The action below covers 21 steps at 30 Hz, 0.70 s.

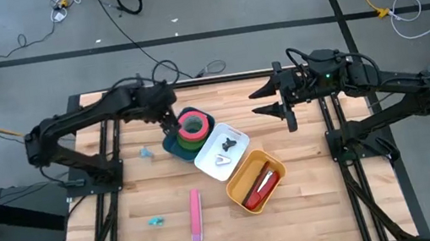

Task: Pick and place Stapler, Stapler remover, tape
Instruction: Put the light blue staple remover into the white bin

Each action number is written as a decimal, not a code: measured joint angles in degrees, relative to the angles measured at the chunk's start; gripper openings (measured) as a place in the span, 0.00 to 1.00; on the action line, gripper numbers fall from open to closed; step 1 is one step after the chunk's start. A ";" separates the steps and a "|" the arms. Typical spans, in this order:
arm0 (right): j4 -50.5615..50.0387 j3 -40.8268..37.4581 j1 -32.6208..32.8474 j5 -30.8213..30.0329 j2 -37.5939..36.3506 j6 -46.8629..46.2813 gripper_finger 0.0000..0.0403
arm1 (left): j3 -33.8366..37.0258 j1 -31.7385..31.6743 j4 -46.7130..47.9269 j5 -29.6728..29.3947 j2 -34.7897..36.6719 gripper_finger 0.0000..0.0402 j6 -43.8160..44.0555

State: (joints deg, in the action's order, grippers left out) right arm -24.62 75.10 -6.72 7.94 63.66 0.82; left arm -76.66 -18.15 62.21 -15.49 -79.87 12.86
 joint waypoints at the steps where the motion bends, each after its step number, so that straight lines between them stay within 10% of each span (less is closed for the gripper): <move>1: -0.04 -0.01 0.00 0.00 0.00 -0.18 0.48 | 0.00 0.54 -0.01 -0.56 0.98 0.56 0.02; 21: -0.42 0.01 0.00 0.00 0.00 0.17 0.48 | 19.29 9.01 0.35 -0.74 20.54 0.56 0.00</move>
State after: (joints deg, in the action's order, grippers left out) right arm -25.04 75.11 -6.72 7.94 63.66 0.99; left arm -57.37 -9.14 62.56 -16.23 -59.32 12.86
